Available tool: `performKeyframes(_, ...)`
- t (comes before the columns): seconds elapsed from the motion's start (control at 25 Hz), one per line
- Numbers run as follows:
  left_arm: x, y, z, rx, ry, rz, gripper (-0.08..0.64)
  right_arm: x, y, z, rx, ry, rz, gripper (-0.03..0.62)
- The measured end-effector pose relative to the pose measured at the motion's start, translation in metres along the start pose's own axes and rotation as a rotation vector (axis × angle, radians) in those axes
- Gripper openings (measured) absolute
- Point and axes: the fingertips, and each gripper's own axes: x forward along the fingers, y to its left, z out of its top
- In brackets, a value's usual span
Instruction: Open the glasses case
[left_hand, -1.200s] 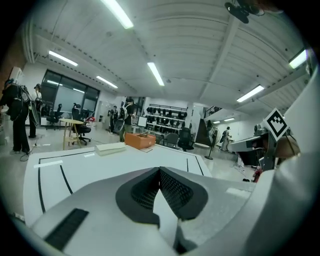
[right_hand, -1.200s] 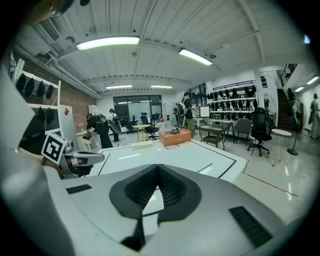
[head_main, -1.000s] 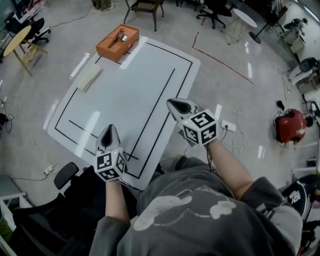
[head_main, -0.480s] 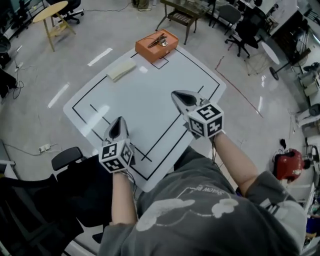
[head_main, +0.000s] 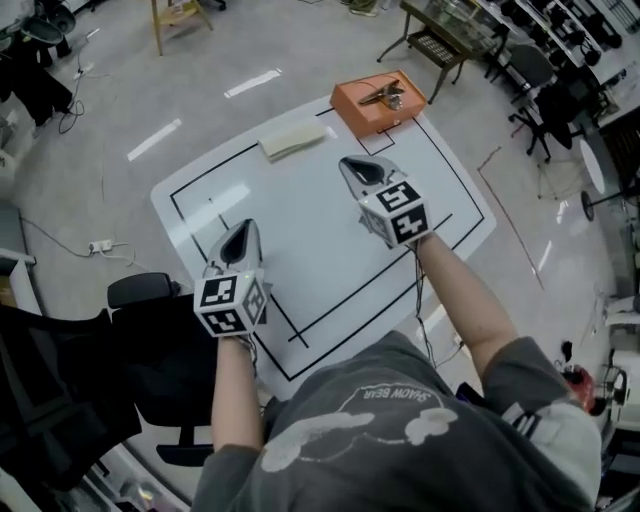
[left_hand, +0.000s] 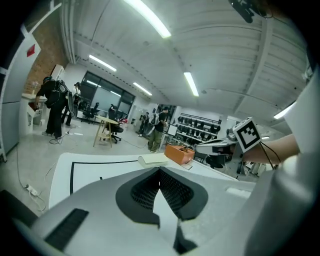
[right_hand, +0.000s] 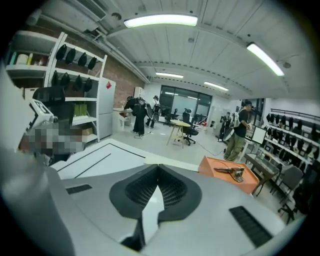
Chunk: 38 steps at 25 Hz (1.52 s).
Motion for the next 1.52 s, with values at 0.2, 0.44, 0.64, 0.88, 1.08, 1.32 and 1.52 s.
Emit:
performKeyframes(0.2, 0.019, 0.008, 0.016, 0.019, 0.01, 0.054, 0.002, 0.059, -0.017, -0.019, -0.11, 0.085, 0.064, 0.016)
performKeyframes(0.44, 0.049, 0.007, 0.025, 0.05, 0.032, 0.101, 0.002, 0.109, -0.047, -0.036, -0.213, 0.131, 0.12, 0.097)
performKeyframes(0.64, 0.071, 0.004, 0.027, 0.054, 0.043, 0.127, 0.002, 0.136, -0.049, -0.042, -0.312, 0.135, 0.199, 0.207)
performKeyframes(0.88, 0.091, 0.011, 0.027, 0.045, 0.056, 0.183, 0.002, 0.163, -0.032, -0.043, -0.502, 0.106, 0.304, 0.263)
performKeyframes(1.08, 0.106, 0.017, 0.021, 0.029, 0.078, 0.214, 0.002, 0.183, -0.026, -0.057, -0.654, 0.163, 0.389, 0.298)
performKeyframes(1.32, 0.121, 0.019, 0.016, 0.026, 0.107, 0.231, 0.002, 0.192, -0.025, -0.058, -0.718, 0.192, 0.459, 0.227)
performKeyframes(1.52, 0.127, 0.018, 0.015, 0.037, 0.133, 0.23, 0.002, 0.189, -0.021, -0.058, -0.725, 0.189, 0.496, 0.184)
